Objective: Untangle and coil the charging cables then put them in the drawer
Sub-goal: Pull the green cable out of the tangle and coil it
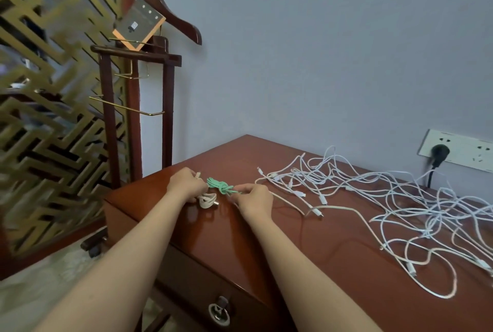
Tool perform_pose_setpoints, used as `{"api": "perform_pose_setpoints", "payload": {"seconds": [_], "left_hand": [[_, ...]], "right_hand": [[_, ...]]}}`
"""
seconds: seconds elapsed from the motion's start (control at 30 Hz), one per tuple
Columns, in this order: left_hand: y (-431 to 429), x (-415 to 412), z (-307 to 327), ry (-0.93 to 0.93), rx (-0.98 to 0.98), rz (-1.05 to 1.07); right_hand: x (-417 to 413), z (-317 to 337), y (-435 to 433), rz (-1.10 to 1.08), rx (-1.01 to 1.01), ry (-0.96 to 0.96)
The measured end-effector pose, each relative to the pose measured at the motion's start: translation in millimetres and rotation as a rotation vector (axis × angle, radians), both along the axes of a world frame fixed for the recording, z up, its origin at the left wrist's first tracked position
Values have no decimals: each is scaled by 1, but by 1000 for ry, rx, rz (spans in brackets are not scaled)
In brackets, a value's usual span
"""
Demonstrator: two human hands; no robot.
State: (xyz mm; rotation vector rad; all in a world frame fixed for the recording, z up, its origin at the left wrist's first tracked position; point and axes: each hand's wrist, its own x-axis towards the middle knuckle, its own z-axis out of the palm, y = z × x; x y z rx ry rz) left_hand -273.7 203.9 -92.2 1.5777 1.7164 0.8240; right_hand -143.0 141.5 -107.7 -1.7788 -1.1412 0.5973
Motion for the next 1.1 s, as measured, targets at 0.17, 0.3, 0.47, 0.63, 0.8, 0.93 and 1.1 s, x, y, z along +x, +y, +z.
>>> {"api": "perform_pose_setpoints", "payload": {"seconds": [0.17, 0.3, 0.47, 0.63, 0.8, 0.93, 1.1], "left_hand": [[7, -11, -1, -75, 10, 167], [11, -26, -3, -70, 8, 270], [10, -32, -3, -69, -11, 300], [9, -37, -2, -52, -16, 308], [-1, -32, 5, 70, 14, 323], [-10, -20, 23, 292, 162, 263], [-20, 12, 48, 449, 315, 41]], "right_hand": [[-10, 0, 13, 12, 3, -3], [-28, 0, 25, 63, -2, -30], [-49, -4, 38, 108, -17, -46], [-55, -1, 44, 210, -64, -113], [-42, 7, 43, 269, -77, -138], [-20, 16, 36, 229, -63, -229], [16, 34, 19, 181, -54, -462]]}}
